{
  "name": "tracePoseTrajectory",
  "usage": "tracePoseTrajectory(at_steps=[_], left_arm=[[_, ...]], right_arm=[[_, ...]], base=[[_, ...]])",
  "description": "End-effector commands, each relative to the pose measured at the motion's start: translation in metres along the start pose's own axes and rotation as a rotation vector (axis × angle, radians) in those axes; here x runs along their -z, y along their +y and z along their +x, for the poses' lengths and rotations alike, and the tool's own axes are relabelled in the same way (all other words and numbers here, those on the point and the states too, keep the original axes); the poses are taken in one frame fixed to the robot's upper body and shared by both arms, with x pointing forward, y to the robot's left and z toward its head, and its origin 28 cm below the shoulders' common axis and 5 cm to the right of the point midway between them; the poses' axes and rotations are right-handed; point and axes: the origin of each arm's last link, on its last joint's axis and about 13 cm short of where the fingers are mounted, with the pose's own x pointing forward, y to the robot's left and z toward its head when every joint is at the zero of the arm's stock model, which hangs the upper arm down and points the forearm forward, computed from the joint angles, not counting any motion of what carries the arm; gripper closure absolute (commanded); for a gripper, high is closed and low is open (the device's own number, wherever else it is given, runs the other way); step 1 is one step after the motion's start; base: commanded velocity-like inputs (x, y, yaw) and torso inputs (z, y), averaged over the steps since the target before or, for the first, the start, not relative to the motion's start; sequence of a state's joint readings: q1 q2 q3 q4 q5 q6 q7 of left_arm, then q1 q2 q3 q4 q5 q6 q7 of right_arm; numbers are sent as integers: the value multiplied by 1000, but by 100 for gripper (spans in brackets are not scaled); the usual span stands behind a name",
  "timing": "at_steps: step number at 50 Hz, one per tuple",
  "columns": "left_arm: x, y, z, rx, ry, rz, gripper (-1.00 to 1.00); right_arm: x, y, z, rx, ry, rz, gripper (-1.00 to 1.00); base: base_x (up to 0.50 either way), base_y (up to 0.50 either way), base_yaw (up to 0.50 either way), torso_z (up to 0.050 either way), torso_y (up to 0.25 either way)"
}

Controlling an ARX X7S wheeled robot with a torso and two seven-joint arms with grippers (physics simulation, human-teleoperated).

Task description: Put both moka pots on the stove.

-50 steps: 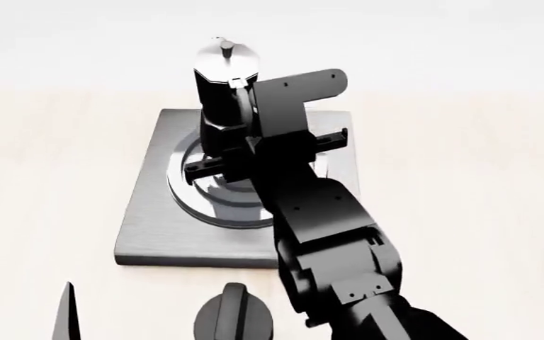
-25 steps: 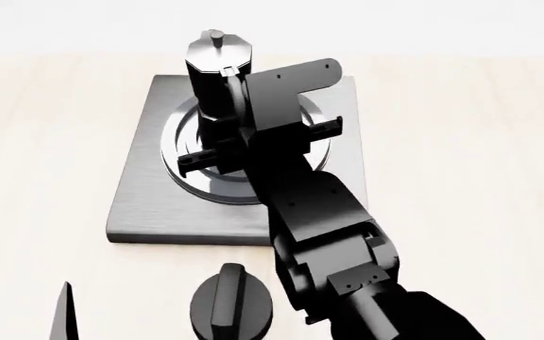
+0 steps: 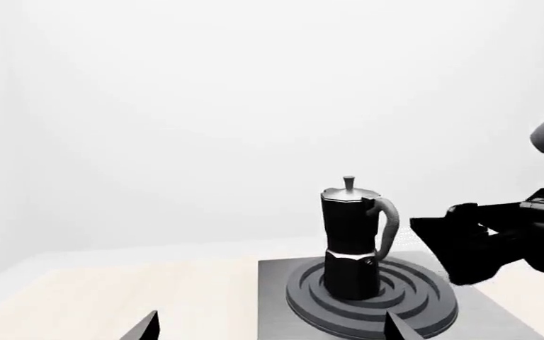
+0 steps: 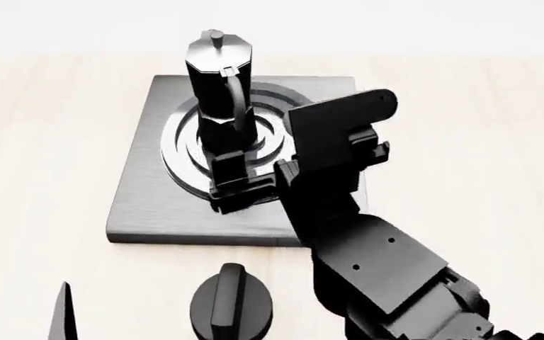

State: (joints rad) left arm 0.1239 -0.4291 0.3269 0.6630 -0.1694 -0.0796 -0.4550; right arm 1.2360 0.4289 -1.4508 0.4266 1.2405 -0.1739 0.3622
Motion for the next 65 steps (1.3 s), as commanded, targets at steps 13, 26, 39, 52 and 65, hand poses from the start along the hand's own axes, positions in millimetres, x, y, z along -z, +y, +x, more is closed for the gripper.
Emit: tracePoseTrajectory(at_steps=[13,26,39,52,65], left_arm=[[0,-1,-1,0,1,2,-100],[0,-3,-1,7,2,1,-100],[0,-1,0,3,-4,0,-100],[0,-1,0,0,-3,-1,-100],[0,-1,0,2,-2,1,-100]], right_arm=[[-23,-12,-121,99,-206,-156,-100],[-51,-69,-147,235,-205,-105,-100],[-50,-102,-175,393,-206,-63,-100],[-59,-142,-189,501,-239,-130,-100],[-67,-166,-200,547,-30,-196,-100]], base=[[0,0,0,0,0],[0,0,0,0,0],[0,0,0,0,0],[0,0,0,0,0],[0,0,0,0,0]])
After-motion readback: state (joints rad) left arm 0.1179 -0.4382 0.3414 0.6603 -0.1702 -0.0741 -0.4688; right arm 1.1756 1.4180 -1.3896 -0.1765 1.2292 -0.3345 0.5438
